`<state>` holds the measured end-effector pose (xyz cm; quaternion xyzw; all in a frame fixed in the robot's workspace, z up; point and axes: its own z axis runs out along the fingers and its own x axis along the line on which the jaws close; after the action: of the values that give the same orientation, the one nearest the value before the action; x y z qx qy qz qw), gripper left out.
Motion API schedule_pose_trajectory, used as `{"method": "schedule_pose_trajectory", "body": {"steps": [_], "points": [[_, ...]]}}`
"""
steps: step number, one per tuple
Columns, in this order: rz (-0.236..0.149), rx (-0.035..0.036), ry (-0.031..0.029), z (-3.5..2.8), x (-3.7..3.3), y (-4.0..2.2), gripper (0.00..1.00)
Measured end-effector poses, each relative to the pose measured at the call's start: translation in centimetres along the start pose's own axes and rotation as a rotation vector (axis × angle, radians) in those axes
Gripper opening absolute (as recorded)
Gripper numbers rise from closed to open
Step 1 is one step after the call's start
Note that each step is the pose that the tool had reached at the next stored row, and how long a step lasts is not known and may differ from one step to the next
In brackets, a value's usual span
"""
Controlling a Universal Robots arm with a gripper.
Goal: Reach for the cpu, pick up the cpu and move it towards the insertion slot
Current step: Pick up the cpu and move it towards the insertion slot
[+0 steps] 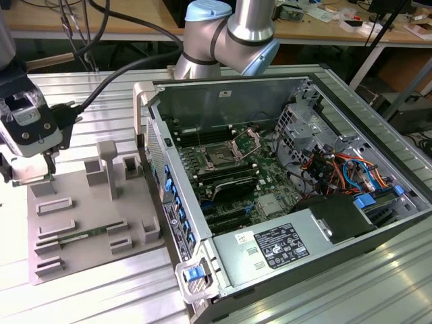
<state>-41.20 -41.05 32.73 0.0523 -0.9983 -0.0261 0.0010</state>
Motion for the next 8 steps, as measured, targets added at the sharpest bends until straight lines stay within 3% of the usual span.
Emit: {"method": "schedule_pose_trajectory", "body": {"steps": [8], "points": [[0.0,-0.0005,0.0,-0.52,0.0,0.03,0.55]]}}
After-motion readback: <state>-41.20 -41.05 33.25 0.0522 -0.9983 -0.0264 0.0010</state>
